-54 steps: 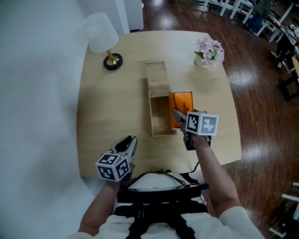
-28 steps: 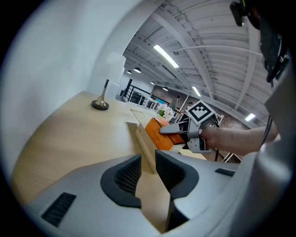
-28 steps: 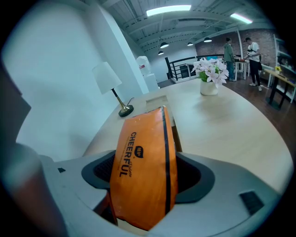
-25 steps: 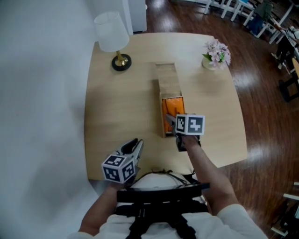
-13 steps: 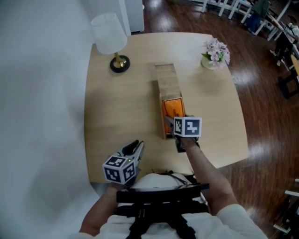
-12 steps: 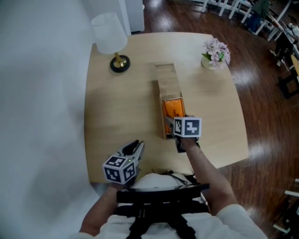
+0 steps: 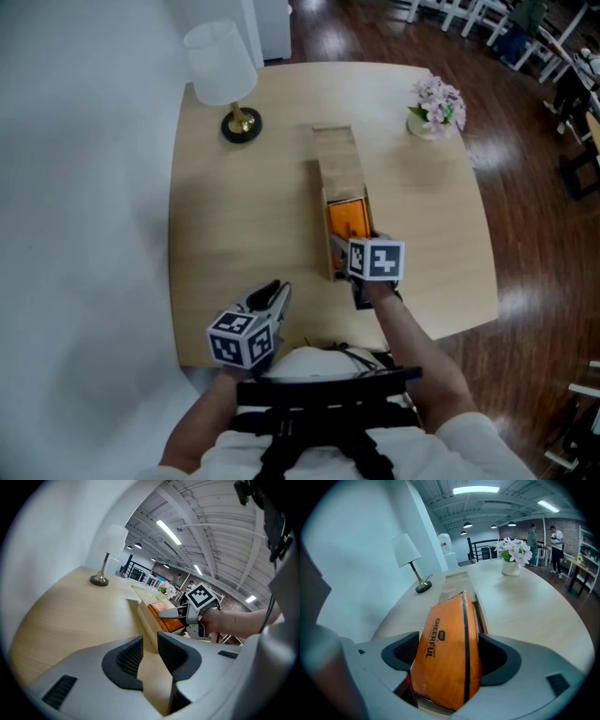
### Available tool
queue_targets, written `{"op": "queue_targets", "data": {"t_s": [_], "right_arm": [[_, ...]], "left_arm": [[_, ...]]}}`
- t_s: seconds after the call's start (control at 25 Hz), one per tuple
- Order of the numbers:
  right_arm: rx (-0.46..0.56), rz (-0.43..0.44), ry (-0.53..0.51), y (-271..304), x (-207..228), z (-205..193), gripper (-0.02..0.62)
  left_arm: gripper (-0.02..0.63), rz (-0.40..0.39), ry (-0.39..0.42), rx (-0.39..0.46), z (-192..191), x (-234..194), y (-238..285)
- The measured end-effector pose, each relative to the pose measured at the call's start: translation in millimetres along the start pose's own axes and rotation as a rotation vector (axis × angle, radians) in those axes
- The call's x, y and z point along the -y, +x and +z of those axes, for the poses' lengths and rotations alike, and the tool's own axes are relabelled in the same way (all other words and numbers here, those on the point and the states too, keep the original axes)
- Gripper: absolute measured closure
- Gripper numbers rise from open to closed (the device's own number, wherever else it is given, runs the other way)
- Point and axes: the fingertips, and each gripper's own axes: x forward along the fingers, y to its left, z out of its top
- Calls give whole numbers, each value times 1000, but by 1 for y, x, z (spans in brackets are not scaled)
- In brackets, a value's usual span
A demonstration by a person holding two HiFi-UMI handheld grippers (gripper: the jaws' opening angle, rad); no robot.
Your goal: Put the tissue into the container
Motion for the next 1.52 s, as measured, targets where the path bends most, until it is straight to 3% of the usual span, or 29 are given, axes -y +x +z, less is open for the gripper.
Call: {"op": "queue_targets", "data": {"t_s": [0.44, 0.84, 1.52], "right_arm": [[7, 42, 53, -6, 2, 3, 199], [30, 99, 37, -25, -2, 6, 199], [50, 110, 20, -50, 19, 6, 199]], "left_arm": [[525, -7, -5, 2, 1, 2, 2], [525, -12, -5, 32, 6, 11, 2], [525, -27, -4, 58, 15, 40, 7]]}}
